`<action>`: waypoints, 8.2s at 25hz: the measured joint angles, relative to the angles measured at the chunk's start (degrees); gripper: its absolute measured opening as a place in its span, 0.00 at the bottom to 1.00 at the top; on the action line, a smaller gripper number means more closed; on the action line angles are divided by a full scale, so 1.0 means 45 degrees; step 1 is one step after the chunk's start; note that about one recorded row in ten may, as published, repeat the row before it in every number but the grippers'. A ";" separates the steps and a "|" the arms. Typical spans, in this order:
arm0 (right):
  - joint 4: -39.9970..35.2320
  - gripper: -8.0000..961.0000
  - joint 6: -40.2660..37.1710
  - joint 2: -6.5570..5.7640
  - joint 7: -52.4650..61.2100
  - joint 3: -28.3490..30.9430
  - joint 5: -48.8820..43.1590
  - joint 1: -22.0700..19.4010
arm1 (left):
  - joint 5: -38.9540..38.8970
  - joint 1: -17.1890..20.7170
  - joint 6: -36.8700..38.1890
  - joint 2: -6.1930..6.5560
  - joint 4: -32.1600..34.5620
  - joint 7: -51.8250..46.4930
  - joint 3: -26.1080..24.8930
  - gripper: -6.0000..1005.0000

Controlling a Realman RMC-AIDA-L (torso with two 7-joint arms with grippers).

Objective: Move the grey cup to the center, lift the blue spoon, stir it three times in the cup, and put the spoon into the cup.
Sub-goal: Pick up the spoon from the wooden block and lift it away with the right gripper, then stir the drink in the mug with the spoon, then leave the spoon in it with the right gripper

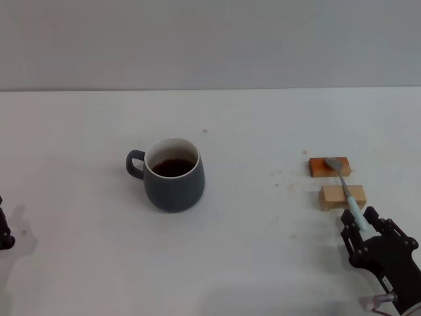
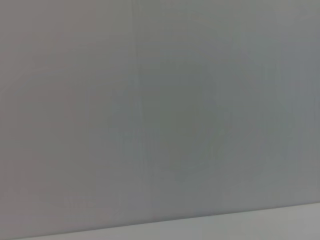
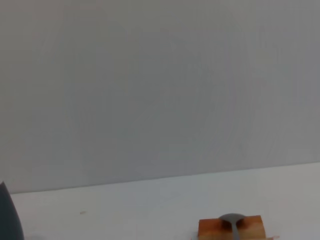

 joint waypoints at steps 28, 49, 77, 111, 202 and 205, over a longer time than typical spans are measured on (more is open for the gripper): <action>-0.0043 0.42 0.0385 -0.0021 0.0000 0.0115 -0.0021 0.0113 | 0.0022 -0.0029 0.0000 0.0004 0.0020 0.0000 -0.0007 0.00; -0.0042 0.39 0.0458 0.0000 0.0000 0.0284 0.0091 0.0095 | -0.0038 -0.0029 -0.0020 0.0009 0.0020 0.0000 -0.0006 0.00; 0.2981 0.17 -0.0533 -0.1316 -0.0164 0.0442 -0.0996 0.1776 | -0.0049 -0.0101 -0.0059 0.0003 0.0157 -0.0001 -0.0007 0.00; 1.1020 0.17 1.3273 -0.1900 -0.5214 1.3625 -0.8559 0.1018 | -0.0055 0.0025 0.0043 0.0078 0.0649 0.0188 -0.0346 0.00; 1.4308 0.17 3.0757 -0.0132 -0.0317 1.8230 -1.5241 0.4084 | -0.0096 0.0323 0.0196 0.0014 0.0351 0.1226 -0.1197 0.00; 1.3939 0.17 3.0661 -0.0139 -0.0454 1.8319 -1.5167 0.4274 | -0.0095 0.0313 0.0148 0.0020 0.0352 0.1216 -0.1197 0.00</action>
